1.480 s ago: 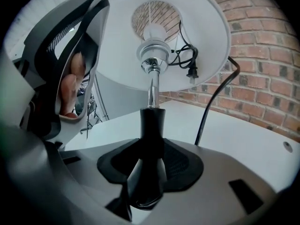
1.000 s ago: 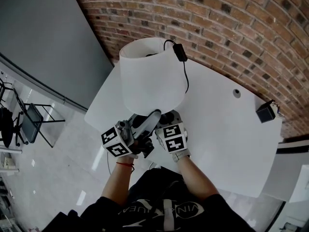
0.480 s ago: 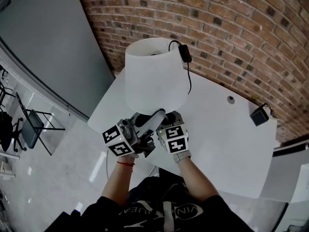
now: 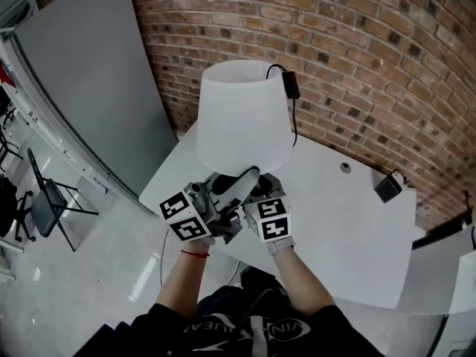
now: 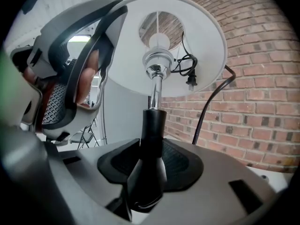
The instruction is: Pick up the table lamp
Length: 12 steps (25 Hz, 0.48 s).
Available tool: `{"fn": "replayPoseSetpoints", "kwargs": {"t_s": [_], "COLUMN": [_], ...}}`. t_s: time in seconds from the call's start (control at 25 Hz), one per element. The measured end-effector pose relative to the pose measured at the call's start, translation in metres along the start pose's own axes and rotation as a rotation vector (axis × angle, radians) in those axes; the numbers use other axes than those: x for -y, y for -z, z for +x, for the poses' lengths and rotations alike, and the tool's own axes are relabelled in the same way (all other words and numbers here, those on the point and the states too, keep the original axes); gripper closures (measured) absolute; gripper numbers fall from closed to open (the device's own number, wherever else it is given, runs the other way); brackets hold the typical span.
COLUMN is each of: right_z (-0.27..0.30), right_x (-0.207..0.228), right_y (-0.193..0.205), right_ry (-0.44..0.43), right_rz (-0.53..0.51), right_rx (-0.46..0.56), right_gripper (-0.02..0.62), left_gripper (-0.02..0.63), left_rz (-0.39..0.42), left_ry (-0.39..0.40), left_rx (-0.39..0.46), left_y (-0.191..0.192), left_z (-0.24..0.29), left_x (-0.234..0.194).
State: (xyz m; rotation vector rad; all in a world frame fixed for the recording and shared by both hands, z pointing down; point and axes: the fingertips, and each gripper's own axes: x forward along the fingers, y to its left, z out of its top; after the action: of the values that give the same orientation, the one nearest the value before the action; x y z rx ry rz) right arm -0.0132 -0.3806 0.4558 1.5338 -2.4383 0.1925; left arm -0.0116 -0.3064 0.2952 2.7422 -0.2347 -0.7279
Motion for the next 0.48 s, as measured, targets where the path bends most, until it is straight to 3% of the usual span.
{"fn": "replayPoseSetpoints", "kwargs": {"t_s": [0.48], "right_z": [-0.034], "right_x": [0.001], "right_y": [-0.046], "right_ry": [0.013], "right_rz": [-0.046], "right_rx": [0.095], "right_gripper": [0.446], "left_gripper": [0.591], "left_rz": [0.083], "left_ry": [0.036], "left_rx": [0.004], "left_y": [-0.026], "left_z": [0.022], "left_x": [0.044]}}
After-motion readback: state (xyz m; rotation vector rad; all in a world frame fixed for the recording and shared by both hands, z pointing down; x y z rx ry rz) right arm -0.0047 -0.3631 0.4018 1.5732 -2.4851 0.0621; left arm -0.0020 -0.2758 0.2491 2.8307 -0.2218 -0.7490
